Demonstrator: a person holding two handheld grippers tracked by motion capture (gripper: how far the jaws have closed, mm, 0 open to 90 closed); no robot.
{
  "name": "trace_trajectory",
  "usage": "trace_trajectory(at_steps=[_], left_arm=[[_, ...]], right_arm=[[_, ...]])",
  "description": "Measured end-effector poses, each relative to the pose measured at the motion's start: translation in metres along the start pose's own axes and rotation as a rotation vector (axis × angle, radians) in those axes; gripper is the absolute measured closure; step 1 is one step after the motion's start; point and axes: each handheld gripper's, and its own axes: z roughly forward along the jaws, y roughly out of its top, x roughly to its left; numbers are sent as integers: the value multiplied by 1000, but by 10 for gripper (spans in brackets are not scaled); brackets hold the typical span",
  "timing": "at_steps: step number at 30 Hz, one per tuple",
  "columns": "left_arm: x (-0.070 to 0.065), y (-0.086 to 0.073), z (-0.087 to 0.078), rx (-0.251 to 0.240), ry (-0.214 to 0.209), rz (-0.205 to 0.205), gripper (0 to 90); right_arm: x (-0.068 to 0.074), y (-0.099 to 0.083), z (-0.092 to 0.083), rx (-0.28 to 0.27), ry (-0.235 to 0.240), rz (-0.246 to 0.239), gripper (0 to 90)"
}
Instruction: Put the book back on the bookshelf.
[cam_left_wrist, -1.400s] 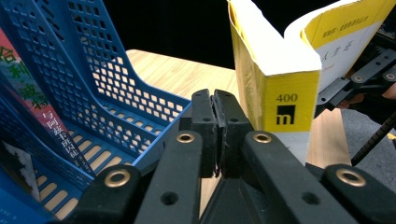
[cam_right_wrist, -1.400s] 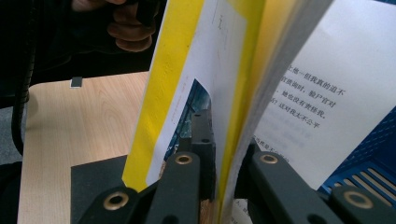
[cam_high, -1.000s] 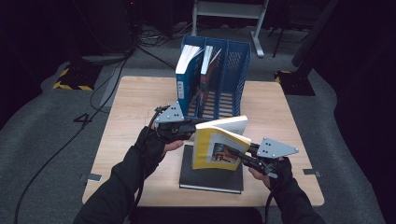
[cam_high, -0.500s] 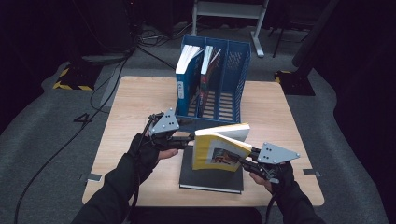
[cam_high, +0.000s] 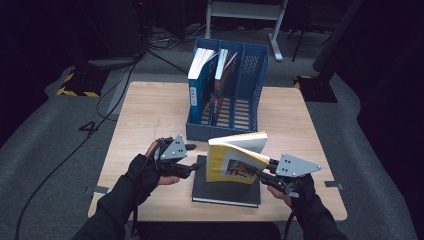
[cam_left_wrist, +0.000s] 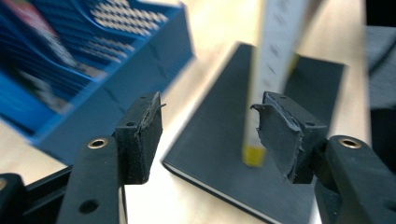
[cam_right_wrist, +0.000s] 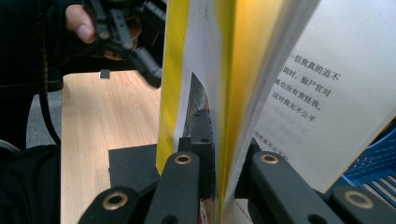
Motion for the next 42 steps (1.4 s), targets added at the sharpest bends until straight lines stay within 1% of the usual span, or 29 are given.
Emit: trace_trajectory(at_steps=[3,4,7,10,12,13,15,16,17,21,24,26,28,30,31,32,34,35,37,39,42], left_arm=[[-2,-2,2,11,-9,-1,358],[-3,-3,4,8,-25,-11,358],[-7,-3,10,5,-37,-10,346],[-10,-2,16,-7,-64,-18,339],[-11,-1,22,-14,-74,-32,339],[-11,-1,24,-20,-84,-33,340],[-11,2,28,-27,-99,-33,401],[-11,3,30,-39,-109,-34,418],[-11,5,31,-50,-121,-32,426],[-12,16,32,-91,-130,-22,469],[-13,27,32,-121,-128,-6,474],[-14,32,32,-134,-120,6,489],[-14,38,30,-158,-133,9,491],[-14,44,29,-176,-130,15,498],[-14,47,29,-189,-140,12,498],[-14,50,28,-197,-141,17,497],[-14,56,28,-206,-141,20,498],[-14,59,28,-213,-149,23,498],[-14,62,27,-217,-145,28,498],[-14,65,28,-223,-154,29,506],[-15,70,29,-218,-154,38,519]], right_arm=[[0,0,0,0,0,1,847],[0,0,0,0,3,0,846],[0,0,0,-2,6,1,846],[1,0,-1,0,6,-4,844],[2,0,-1,1,10,-6,842],[2,0,-2,1,11,-7,840],[2,-1,-2,3,14,-12,836],[2,-1,-2,6,13,-13,831],[2,-1,-3,7,14,-12,830],[2,-1,-4,15,-3,-18,795],[1,-2,-6,20,-17,-10,772],[0,-3,-9,18,-21,-8,765],[-1,-5,-11,21,-28,-4,762],[-1,-6,-14,25,-37,-5,748],[-2,-7,-15,28,-45,-5,744],[-3,-8,-16,27,-49,-2,741],[-4,-9,-18,29,-56,5,738],[-4,-10,-18,30,-63,5,736],[-4,-11,-20,31,-66,7,735],[-6,-12,-22,33,-71,14,731],[-7,-14,-23,35,-81,20,722]])
